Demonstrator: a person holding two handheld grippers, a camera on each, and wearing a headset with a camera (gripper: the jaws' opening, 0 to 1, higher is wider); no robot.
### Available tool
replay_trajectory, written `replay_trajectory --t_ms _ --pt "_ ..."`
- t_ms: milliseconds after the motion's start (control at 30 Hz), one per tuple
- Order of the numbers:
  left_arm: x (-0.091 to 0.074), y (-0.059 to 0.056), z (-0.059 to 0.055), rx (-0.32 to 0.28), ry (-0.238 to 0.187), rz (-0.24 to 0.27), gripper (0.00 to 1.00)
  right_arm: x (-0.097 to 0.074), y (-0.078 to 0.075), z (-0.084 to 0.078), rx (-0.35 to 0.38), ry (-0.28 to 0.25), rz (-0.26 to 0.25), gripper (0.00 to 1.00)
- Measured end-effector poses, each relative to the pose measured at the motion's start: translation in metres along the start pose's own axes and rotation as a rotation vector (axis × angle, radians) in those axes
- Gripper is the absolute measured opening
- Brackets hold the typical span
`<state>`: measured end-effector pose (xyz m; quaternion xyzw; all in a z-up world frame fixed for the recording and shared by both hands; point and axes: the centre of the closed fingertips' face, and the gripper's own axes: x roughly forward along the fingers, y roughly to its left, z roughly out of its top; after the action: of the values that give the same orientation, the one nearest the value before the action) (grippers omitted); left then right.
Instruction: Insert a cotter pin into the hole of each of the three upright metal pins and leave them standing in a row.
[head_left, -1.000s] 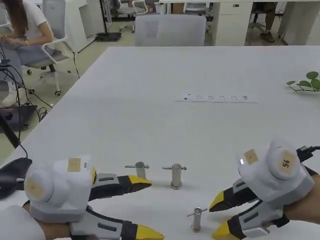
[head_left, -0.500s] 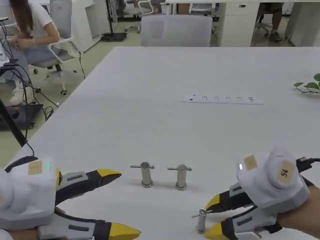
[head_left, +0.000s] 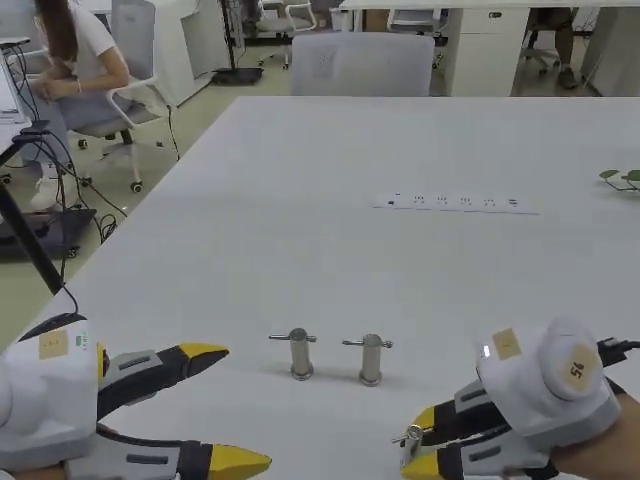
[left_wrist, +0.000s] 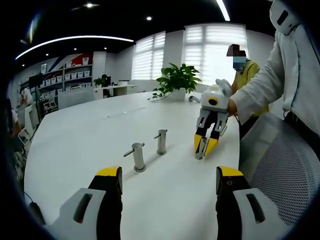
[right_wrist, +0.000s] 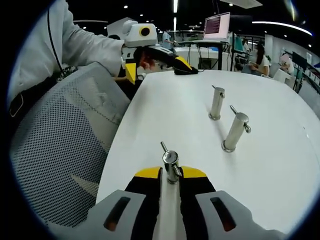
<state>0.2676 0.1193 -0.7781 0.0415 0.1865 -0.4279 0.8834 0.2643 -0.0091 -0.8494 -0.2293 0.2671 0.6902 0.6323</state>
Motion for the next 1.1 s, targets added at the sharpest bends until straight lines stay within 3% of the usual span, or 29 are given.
replay_trajectory --t_ms 300,633,1100 --pt "-0.002 0.006 -0.002 -0.009 0.001 0.013 0.77 -0.002 -0.004 0.001 0.006 -0.031 -0.034 0.1" --pt "-0.003 0.007 -0.003 -0.007 -0.001 0.017 0.76 -0.006 -0.009 -0.001 0.018 -0.026 -0.054 0.09" --pt "-0.003 0.007 -0.003 -0.009 0.0 0.022 0.75 -0.037 -0.064 -0.004 0.083 -0.036 -0.22 0.09"
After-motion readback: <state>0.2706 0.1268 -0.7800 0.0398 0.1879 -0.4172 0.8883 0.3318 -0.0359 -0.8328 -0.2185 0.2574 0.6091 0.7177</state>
